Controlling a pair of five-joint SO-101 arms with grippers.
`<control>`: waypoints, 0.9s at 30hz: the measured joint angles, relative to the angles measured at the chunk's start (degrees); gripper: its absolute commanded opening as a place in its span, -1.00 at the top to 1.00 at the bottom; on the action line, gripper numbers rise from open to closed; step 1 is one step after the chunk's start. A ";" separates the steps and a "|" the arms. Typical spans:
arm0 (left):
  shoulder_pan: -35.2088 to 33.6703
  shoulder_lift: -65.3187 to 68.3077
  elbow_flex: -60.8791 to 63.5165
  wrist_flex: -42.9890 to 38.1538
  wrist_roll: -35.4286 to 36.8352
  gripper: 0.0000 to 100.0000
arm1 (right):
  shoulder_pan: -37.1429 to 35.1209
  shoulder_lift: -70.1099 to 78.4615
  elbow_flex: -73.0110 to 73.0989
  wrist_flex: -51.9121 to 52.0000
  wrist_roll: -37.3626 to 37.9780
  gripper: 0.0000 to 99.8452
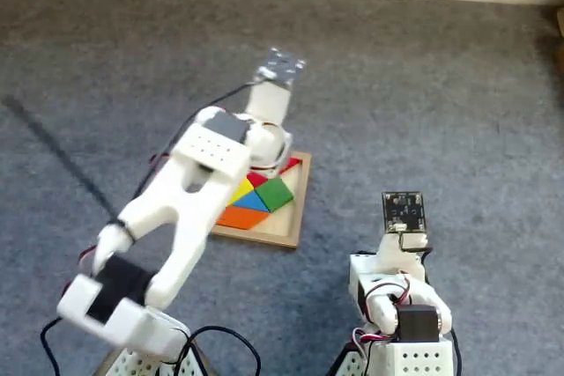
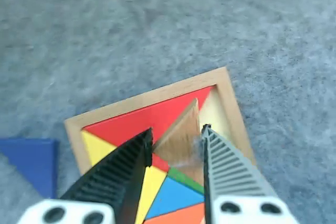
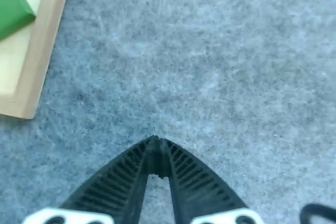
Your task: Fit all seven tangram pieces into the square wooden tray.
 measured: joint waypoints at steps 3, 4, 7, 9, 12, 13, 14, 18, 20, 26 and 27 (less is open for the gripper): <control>0.79 6.24 -3.52 0.00 0.00 0.75 | 0.88 0.00 0.00 0.00 0.00 0.99; 0.79 7.91 -4.57 0.00 0.00 0.75 | 1.05 0.00 0.00 0.00 0.00 0.99; 0.62 11.08 -6.59 0.00 0.00 0.75 | 1.32 0.00 0.00 0.00 0.00 0.99; 0.53 11.69 -7.12 0.00 0.00 0.75 | 1.41 0.00 0.00 0.00 0.00 0.99; 0.70 11.69 -7.30 0.00 0.00 0.75 | 1.41 0.00 0.00 0.00 0.00 0.99; 0.70 11.69 -7.30 0.00 0.00 0.75 | 1.41 0.00 0.00 0.00 0.00 0.99; 0.70 11.69 -7.30 0.00 0.18 0.75 | 1.41 0.00 0.00 0.00 0.00 0.99; 0.70 11.69 -7.30 0.00 3.08 0.75 | 1.41 0.00 0.00 0.00 0.00 0.99; 0.62 11.69 -7.30 0.00 4.48 0.75 | 1.41 0.00 0.00 0.00 0.00 0.99; 4.04 12.04 -7.30 0.00 6.95 0.75 | 1.41 0.00 0.00 0.00 0.00 0.99; 4.66 12.04 -7.30 0.00 7.12 0.75 | 1.41 0.00 0.00 0.00 0.00 0.99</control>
